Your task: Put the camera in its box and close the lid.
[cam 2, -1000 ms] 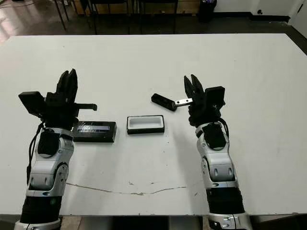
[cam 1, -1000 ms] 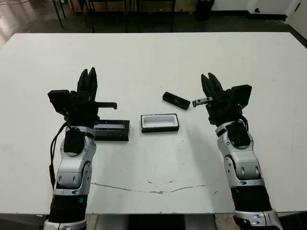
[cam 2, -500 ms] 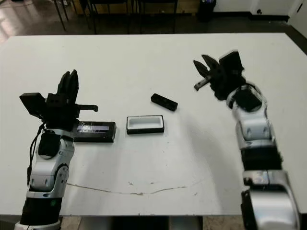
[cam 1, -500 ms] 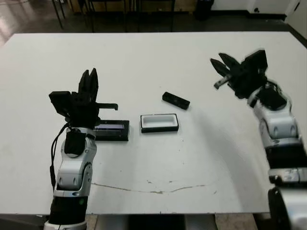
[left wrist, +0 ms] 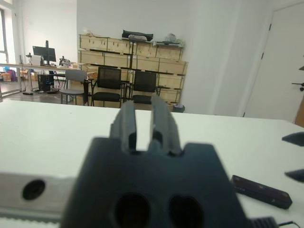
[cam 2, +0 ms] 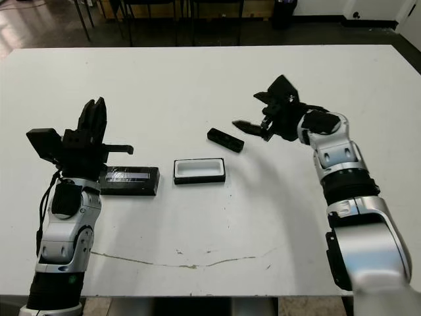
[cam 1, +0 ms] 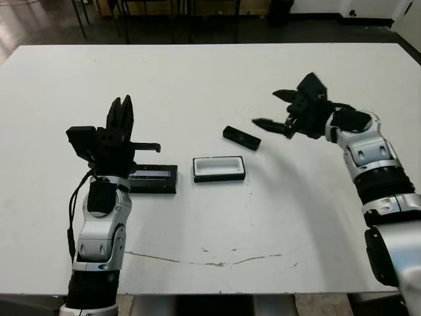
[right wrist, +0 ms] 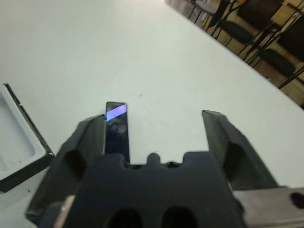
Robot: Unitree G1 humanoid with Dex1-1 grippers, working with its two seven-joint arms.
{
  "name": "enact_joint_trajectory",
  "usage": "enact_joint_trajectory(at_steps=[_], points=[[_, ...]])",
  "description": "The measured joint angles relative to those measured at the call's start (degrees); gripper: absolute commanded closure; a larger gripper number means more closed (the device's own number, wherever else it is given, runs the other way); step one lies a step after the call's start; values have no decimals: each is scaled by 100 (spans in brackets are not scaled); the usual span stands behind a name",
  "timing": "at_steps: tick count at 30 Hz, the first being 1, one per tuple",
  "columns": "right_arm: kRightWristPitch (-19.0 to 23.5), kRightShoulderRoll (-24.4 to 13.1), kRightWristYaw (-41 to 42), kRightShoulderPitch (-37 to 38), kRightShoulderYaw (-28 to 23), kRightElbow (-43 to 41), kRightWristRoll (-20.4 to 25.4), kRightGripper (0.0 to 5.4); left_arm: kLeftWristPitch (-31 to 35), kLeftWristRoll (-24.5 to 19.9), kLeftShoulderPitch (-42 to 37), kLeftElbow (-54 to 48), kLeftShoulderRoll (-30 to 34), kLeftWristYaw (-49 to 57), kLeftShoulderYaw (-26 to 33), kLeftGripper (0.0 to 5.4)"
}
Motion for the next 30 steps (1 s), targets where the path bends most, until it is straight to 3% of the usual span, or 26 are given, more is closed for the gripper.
enact_joint_trajectory(at_steps=[3, 13, 23, 26, 30], points=[[-60, 79, -1, 4, 5, 154, -13, 1, 0, 6, 16, -2, 0, -1, -5, 540], [-319, 433, -174, 33, -254, 832, 86, 1, -52, 17, 30, 29, 8, -36, 0, 540], [-413, 544, -300, 63, -337, 1252, 47, 1, -99, 10, 29, 95, 12, -42, 25, 540], [-404, 599, -331, 65, -308, 1335, -12, 37, -98, 13, 29, 94, 12, -42, 24, 540], [-398, 731, -478, 106, -270, 1476, -98, 127, -100, 17, 30, 94, 14, -42, 22, 540]])
